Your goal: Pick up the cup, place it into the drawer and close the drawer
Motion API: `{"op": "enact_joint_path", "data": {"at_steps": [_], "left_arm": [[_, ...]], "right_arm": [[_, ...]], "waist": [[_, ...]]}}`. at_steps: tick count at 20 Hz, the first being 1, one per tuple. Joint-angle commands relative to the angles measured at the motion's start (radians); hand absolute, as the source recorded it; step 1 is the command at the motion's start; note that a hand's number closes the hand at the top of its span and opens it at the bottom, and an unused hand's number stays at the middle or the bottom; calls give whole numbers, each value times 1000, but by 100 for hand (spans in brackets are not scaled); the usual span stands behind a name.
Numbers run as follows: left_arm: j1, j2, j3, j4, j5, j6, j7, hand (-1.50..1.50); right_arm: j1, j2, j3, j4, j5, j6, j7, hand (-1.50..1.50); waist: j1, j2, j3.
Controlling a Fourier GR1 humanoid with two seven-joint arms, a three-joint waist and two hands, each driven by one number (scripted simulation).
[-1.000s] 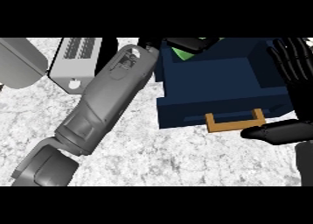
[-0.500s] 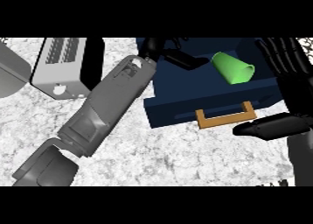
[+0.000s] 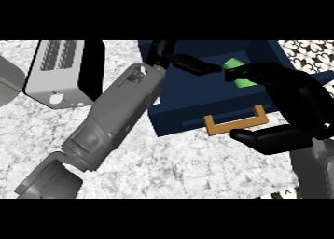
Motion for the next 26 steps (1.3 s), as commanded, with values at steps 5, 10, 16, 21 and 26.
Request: {"op": "enact_joint_path", "data": {"at_steps": [5,10,16,21,26], "left_arm": [[7,0,46,-51,136,29,-144,-150],[-18,0,40,-13,172,70,-145,-150],[-10,0,73,10,187,21,-189,-150],[82,0,69,-59,209,14,-219,-150],[168,31,75,-134,204,-31,-236,-150]], "right_arm": [[32,-139,137,-7,-50,254,105,150],[92,-191,211,-44,119,251,151,-150],[97,-204,248,57,452,149,32,-150],[122,-177,320,283,632,52,-91,-150],[5,-174,334,614,709,28,-228,-150]], "waist": [[34,-21,-2],[86,-33,0],[167,-32,1],[210,-45,0],[268,-46,1]]}}
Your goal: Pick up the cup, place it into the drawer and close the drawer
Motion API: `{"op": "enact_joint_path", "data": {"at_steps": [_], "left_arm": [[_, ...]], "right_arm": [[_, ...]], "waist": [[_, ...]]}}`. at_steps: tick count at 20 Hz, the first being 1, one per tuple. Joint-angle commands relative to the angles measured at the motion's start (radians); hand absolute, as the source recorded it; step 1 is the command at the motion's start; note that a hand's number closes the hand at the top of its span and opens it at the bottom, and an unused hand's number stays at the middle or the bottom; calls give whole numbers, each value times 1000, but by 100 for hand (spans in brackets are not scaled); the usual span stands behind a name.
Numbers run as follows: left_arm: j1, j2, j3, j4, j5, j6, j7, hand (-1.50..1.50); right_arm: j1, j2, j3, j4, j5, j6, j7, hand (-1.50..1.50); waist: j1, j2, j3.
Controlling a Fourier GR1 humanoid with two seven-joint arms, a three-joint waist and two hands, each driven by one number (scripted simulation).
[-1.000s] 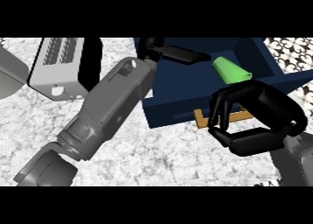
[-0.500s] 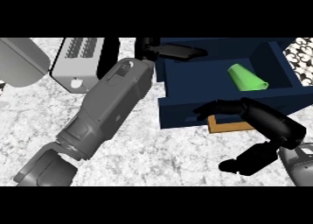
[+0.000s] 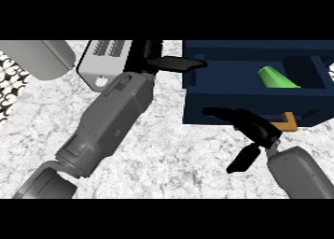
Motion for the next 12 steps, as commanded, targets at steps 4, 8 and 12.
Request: {"op": "enact_joint_path", "data": {"at_steps": [4,8,12], "left_arm": [[86,65,8,-93,6,-52,27,-150],[180,76,-10,-148,2,-95,14,-150],[235,122,-10,-185,11,-150,26,-150]], "right_arm": [[-156,116,24,466,162,-176,-144,150],[-270,66,-75,636,136,-219,-316,150],[-383,34,-184,749,85,-246,-356,150]], "waist": [[50,2,1],[69,7,3],[103,16,4]]}}
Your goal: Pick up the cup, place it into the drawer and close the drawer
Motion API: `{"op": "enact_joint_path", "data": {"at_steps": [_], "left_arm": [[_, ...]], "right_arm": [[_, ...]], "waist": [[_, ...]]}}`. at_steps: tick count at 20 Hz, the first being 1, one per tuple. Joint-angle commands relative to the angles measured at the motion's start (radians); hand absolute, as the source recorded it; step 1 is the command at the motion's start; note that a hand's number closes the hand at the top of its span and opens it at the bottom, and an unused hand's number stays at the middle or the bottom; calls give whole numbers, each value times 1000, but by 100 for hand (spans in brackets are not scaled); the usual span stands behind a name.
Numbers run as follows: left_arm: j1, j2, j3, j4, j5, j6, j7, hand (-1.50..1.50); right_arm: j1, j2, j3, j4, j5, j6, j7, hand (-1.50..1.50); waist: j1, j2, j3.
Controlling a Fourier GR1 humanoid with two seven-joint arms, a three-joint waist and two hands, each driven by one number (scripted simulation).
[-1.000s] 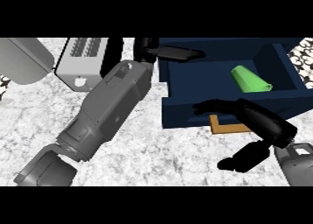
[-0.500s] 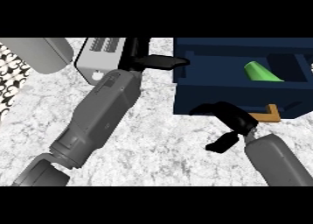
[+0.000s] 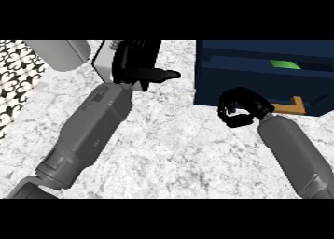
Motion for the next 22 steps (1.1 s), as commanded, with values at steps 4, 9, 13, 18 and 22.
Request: {"op": "enact_joint_path", "data": {"at_steps": [4,9,13,18,22], "left_arm": [[56,52,1,-77,9,-39,28,-150],[95,84,-12,-109,4,-72,43,-150],[104,109,-10,-118,9,-117,45,-150],[115,92,-15,-134,14,-120,51,-150],[145,95,-22,-143,14,-138,47,-150]], "right_arm": [[-201,-49,-154,225,-51,-71,-83,150],[-259,-97,-218,270,-89,-84,-61,150],[-298,-142,-240,260,-114,-37,-40,150],[-298,-146,-257,237,-147,-14,-46,150],[-308,-178,-268,218,-171,43,-24,150]], "waist": [[46,14,3],[76,18,4],[88,30,2],[99,35,2],[115,33,-1]]}}
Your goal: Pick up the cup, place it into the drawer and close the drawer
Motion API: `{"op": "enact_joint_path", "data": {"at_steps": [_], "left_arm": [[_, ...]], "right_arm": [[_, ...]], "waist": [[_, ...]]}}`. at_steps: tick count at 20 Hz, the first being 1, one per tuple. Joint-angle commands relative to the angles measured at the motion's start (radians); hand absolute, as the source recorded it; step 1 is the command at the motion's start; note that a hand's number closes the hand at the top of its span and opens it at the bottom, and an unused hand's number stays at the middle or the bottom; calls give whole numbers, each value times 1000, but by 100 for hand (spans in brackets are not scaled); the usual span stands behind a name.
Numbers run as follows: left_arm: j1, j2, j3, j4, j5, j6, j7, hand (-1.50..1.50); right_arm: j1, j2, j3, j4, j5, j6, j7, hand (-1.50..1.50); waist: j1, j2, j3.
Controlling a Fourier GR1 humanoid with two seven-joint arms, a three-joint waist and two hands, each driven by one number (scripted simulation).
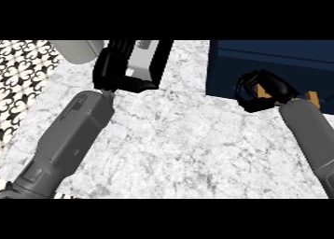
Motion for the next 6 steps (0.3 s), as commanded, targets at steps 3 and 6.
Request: {"op": "enact_joint_path", "data": {"at_steps": [3,6], "left_arm": [[23,10,1,-17,7,-29,-4,-150],[37,12,2,-19,5,-28,-14,-150]], "right_arm": [[-174,-130,-90,22,-8,-85,88,150],[-162,-128,-88,9,-15,-72,90,150]], "waist": [[39,16,-16],[47,20,-16]]}}
